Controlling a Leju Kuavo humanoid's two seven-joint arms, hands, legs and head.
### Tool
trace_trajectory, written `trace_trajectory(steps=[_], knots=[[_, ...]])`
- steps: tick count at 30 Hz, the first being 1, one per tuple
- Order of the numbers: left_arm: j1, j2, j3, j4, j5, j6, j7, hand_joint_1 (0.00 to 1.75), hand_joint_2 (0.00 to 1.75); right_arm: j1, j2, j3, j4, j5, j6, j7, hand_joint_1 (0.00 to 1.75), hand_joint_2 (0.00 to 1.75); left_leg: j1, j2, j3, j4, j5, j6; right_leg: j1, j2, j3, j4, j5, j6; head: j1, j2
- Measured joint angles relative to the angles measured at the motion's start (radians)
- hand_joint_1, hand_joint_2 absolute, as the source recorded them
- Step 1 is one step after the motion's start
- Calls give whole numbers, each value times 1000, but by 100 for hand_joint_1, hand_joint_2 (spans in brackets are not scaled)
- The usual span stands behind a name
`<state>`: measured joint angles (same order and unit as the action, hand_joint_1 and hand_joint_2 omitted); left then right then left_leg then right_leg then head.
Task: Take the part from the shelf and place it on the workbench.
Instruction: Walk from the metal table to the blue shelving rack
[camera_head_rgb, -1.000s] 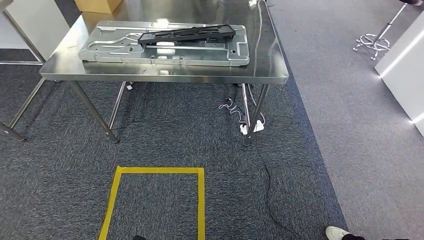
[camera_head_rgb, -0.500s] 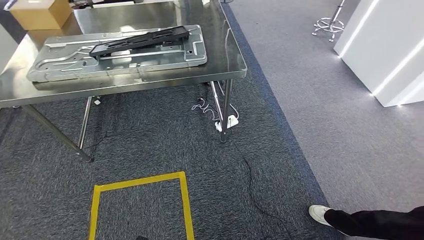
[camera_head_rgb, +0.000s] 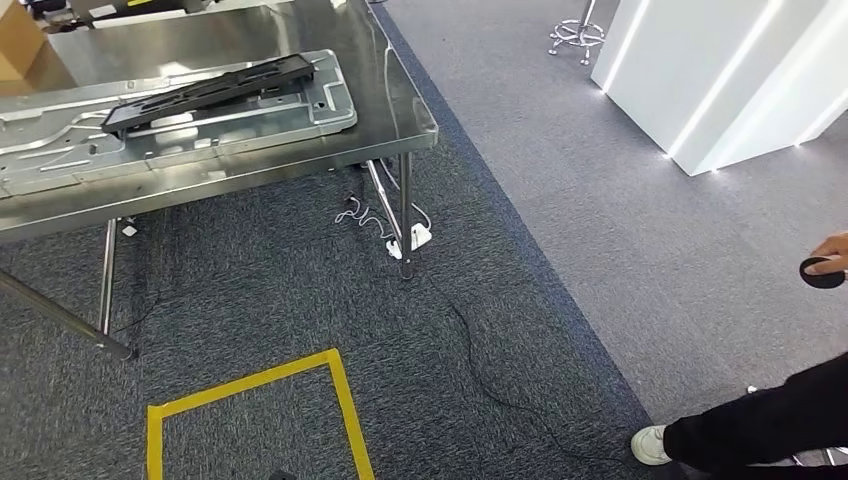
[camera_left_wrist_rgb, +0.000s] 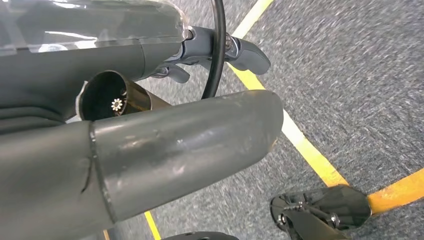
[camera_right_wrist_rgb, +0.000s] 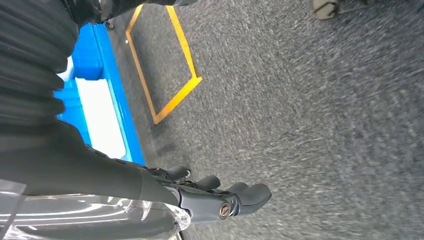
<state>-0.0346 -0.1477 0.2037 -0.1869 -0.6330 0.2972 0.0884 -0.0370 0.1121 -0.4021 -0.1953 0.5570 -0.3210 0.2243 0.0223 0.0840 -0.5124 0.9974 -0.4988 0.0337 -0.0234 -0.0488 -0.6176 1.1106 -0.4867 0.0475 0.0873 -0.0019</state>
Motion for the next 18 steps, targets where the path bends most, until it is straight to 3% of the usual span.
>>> trace_trajectory(steps=[1,3,5,7,9,11,12,13,14,16,18], knots=[[0,0,0,0,-3,1,5,0,0,-1,-1,-1,0,0,-3,-2,0,175,-3,10,3,1,-4,-7,2,-25,29,-55,18,-5,-1,0],[0,3,0,0,-2,5,15,0,0,-4,-2,-4,0,1,-6,-3,0,175,-9,29,11,1,-11,-20,8,-47,45,-92,22,-18,-2,0],[-1,7,1,0,2,12,19,0,0,-2,-2,-8,0,6,-4,5,0,175,-7,43,20,-1,-17,-33,8,-20,41,-93,24,-31,-3,0],[0,11,5,0,9,18,19,0,0,-2,-1,-10,0,11,0,18,0,175,-1,7,11,30,-45,-43,4,4,42,-99,28,-46,-4,0],[4,12,10,0,15,19,16,0,0,-4,-1,-11,0,12,3,23,0,175,2,-51,-40,142,-111,-45,4,28,42,-101,31,-57,-6,0],[10,12,12,0,17,14,13,0,0,-3,-1,-12,0,13,4,22,0,175,1,-71,-108,277,-160,-45,8,59,41,-100,30,-62,-6,0],[13,12,13,0,17,13,13,0,0,-3,-1,-12,0,14,4,22,0,175,0,-73,-126,304,-156,-43,11,75,42,-98,30,-63,-6,0],[14,12,13,0,17,12,12,0,0,-2,-1,-13,0,14,4,21,0,175,-1,-75,-126,291,-131,-39,14,92,43,-96,29,-63,-6,0],[14,12,13,0,16,12,11,0,0,-2,-1,-13,0,14,4,21,0,175,-1,-81,-108,239,-90,-34,15,109,43,-92,27,-63,-6,0],[14,14,13,0,14,12,10,0,0,-2,2,-13,1,14,5,21,0,175,-1,-128,-58,103,-20,-21,17,137,40,-83,24,-60,-6,0],[12,15,13,0,9,14,9,0,0,-2,4,-15,1,14,9,15,0,175,-4,-164,-36,38,0,-13,14,160,32,-77,23,-49,-5,0]])
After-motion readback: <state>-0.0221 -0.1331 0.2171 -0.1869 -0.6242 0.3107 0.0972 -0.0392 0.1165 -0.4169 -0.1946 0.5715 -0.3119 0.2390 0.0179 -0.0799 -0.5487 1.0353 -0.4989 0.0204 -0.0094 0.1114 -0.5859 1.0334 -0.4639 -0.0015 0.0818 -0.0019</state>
